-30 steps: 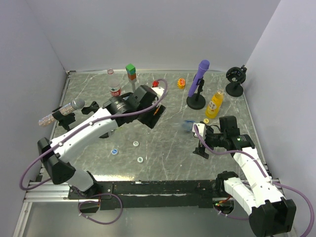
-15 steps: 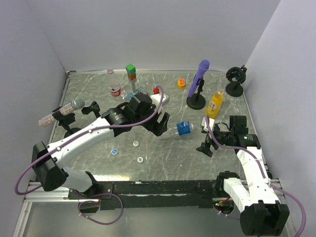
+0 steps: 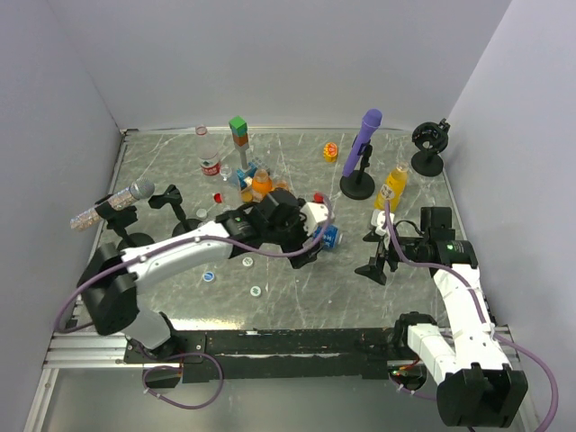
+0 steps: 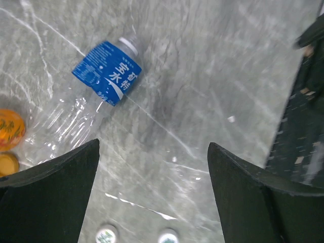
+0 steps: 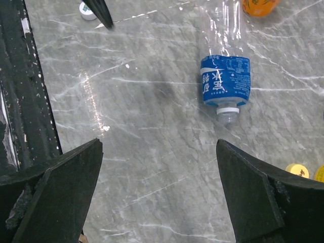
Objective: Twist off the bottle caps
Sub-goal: Pick up the plastic bottle at the center of the board.
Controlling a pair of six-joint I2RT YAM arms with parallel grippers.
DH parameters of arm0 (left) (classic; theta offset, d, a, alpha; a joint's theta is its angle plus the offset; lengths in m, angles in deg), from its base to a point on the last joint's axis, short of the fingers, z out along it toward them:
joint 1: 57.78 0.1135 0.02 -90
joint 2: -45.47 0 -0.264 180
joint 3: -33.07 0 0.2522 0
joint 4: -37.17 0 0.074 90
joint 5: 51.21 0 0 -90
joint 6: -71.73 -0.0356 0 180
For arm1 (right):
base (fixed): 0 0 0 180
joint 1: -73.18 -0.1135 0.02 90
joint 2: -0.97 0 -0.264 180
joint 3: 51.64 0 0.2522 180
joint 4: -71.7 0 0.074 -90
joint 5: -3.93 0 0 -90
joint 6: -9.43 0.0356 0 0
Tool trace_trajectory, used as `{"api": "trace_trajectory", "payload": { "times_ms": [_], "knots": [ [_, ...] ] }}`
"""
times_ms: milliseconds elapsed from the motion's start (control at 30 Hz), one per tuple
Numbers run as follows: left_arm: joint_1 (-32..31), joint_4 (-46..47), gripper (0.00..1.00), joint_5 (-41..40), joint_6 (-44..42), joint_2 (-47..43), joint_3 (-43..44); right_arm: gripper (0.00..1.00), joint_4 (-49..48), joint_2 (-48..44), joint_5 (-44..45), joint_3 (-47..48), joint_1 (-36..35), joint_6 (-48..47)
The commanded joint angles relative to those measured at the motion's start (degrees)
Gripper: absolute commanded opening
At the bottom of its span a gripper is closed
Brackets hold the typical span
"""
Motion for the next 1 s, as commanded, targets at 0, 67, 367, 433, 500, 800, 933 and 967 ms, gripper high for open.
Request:
{"api": "trace_trajectory", "payload": {
  "times_ms": [0,67,367,433,500,800,933,967],
  "knots": [
    [-0.23,4.61,0.9,-0.08,-10.64,4.63,2.54,0.99,0.46,-0.23,-3.29,1.6,0.38,-0.72],
    [-0.23,5.14,0.9,0.97,-15.47,7.17,3.42,0.99,0.46,-0.15,-3.55,1.6,0.47,-0.73],
    [-0.14,5.23,0.89,-4.2,-28.05,17.46,6.58,0.99,2.22,-0.85,-5.22,2.13,2.22,-1.78],
    [0.03,5.75,0.88,-6.13,-29.46,20.0,8.16,0.99,2.48,-0.94,-5.48,2.22,2.57,-1.95],
    [0.29,6.02,0.88,-7.1,-30.51,22.55,9.83,0.99,3.01,-0.76,-6.01,2.39,2.93,-2.39],
    [0.56,8.83,0.78,-11.76,-31.75,29.85,12.3,0.99,4.94,-0.85,-7.33,2.57,4.24,-4.15],
    [0.56,8.39,0.6,-12.47,-30.08,32.32,13.09,0.99,5.65,-0.67,-7.42,2.75,4.42,-4.85],
    [0.56,8.65,0.54,-12.47,-29.38,32.41,12.83,0.99,5.73,-0.59,-7.42,2.75,4.51,-4.94]
  ]
}}
